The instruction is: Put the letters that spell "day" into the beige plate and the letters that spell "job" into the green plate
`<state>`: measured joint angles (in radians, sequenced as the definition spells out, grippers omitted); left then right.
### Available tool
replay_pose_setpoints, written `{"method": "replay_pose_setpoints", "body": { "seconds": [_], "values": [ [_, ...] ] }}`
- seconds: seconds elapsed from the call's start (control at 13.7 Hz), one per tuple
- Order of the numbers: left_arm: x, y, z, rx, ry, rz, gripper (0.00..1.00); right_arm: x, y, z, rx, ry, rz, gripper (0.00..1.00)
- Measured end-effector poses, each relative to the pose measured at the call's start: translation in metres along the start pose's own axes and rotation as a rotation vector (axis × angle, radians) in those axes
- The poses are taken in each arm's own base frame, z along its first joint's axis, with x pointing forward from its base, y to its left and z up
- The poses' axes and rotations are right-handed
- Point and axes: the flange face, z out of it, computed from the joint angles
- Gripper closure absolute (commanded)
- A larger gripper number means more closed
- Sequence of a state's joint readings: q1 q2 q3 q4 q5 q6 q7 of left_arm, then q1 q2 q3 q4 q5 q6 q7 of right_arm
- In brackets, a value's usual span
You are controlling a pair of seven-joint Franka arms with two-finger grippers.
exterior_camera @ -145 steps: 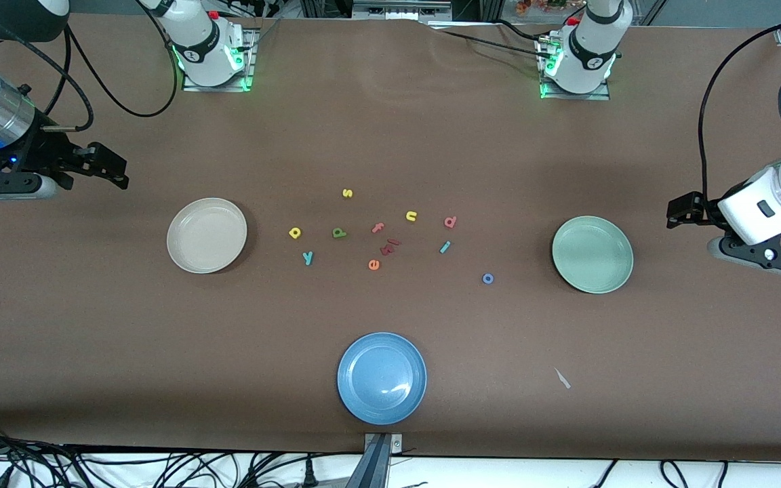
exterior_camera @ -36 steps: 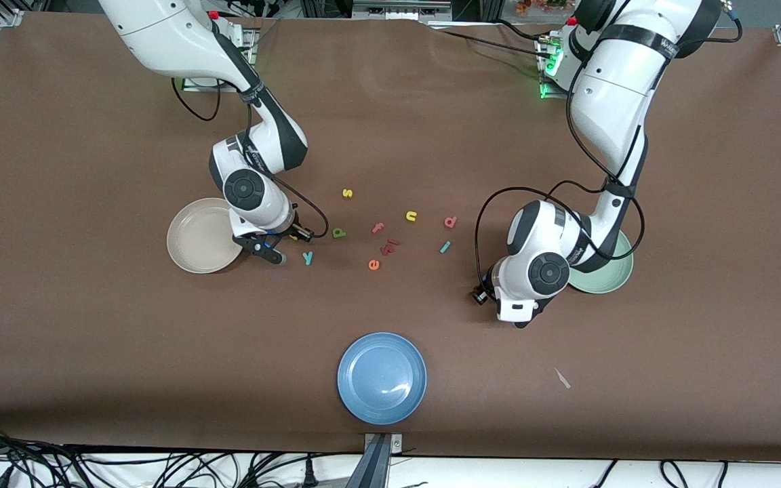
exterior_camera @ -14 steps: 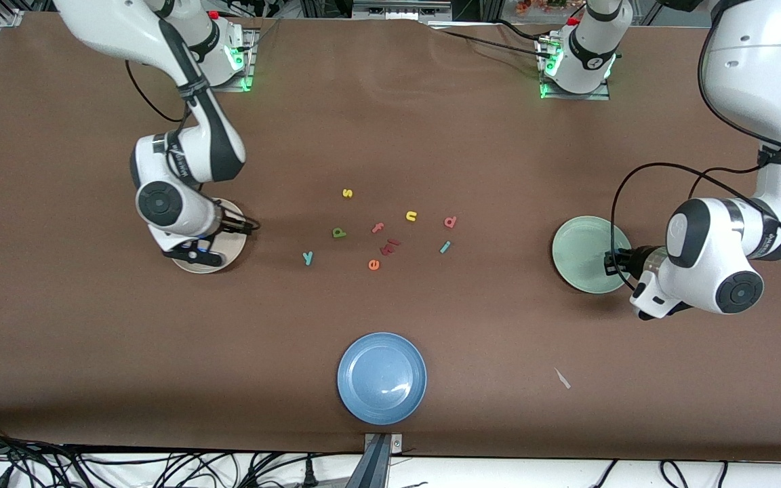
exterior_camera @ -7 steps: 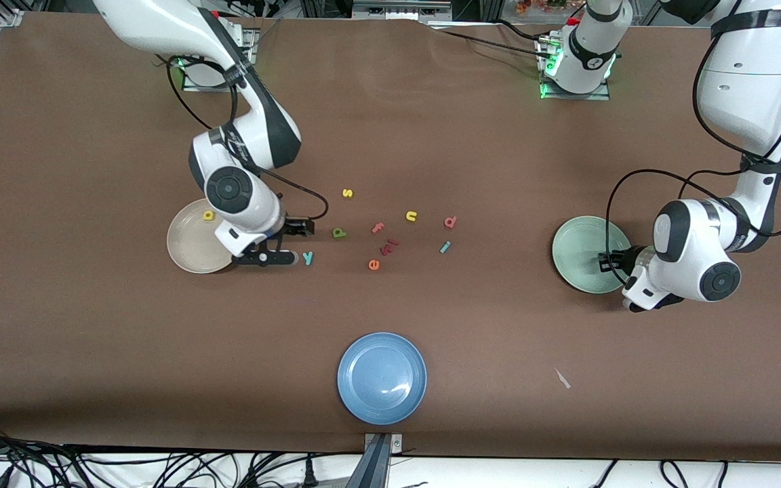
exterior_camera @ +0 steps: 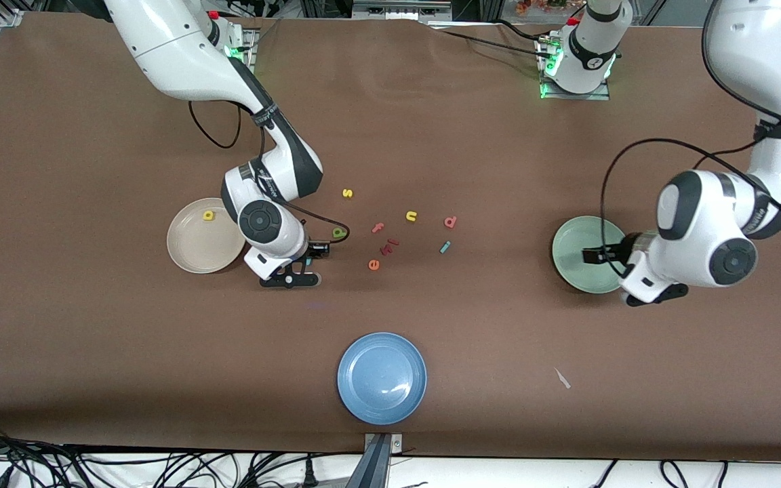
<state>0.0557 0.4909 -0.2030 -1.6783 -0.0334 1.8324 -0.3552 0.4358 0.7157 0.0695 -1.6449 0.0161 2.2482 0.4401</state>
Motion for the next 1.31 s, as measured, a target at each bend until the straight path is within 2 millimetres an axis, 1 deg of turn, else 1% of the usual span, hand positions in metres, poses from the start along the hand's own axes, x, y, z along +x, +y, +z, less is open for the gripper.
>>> {"method": "replay_pose_setpoints", "body": {
  "seconds": [0.15, 0.29, 0.44, 0.51, 0.58, 0.73, 0.8, 0.88, 0.95, 1.02, 1.17, 1.24, 1.31],
  "values": [
    [-0.029, 0.072, -0.002, -0.026, 0.034, -0.015, 0.00, -0.002, -0.002, 0.006, -0.003, -0.007, -0.004, 0.44],
    [-0.052, 0.133, 0.008, -0.061, 0.091, -0.047, 0.00, -0.004, -0.005, 0.010, -0.005, -0.010, -0.010, 0.51],
    [-0.071, 0.185, 0.033, -0.095, 0.138, -0.075, 0.01, -0.005, -0.006, 0.013, -0.005, -0.009, -0.012, 0.66],
    [-0.076, 0.207, 0.048, -0.119, 0.165, -0.089, 0.06, -0.005, -0.006, 0.012, -0.005, -0.008, -0.011, 0.74],
    [-0.079, 0.224, 0.066, -0.128, 0.192, -0.094, 0.09, -0.005, -0.006, 0.012, -0.005, -0.007, -0.010, 0.81],
    [-0.083, 0.248, 0.108, -0.104, 0.232, -0.084, 0.10, -0.004, -0.005, 0.011, -0.004, -0.005, -0.011, 0.91],
    [-0.083, 0.256, 0.127, -0.090, 0.250, -0.082, 0.14, -0.003, -0.004, 0.010, -0.004, -0.003, -0.010, 0.92],
    [-0.081, 0.260, 0.141, -0.076, 0.263, -0.085, 0.23, -0.002, -0.003, 0.009, -0.002, 0.001, -0.011, 0.93],
    [-0.079, 0.262, 0.149, -0.067, 0.270, -0.089, 0.30, 0.000, -0.002, 0.007, 0.000, 0.007, -0.010, 0.94],
    [-0.077, 0.262, 0.151, -0.065, 0.272, -0.093, 0.36, 0.002, 0.000, 0.003, 0.002, 0.014, -0.008, 0.94],
    [-0.077, 0.264, 0.151, -0.067, 0.274, -0.091, 0.42, 0.006, 0.007, -0.014, 0.000, 0.024, -0.004, 0.94],
    [-0.079, 0.266, 0.152, -0.065, 0.273, -0.088, 0.43, 0.009, 0.017, -0.027, -0.014, 0.016, -0.009, 0.93],
    [-0.081, 0.268, 0.155, -0.062, 0.270, -0.084, 0.43, 0.011, 0.033, -0.041, -0.037, -0.003, -0.018, 0.93]
  ]
}}
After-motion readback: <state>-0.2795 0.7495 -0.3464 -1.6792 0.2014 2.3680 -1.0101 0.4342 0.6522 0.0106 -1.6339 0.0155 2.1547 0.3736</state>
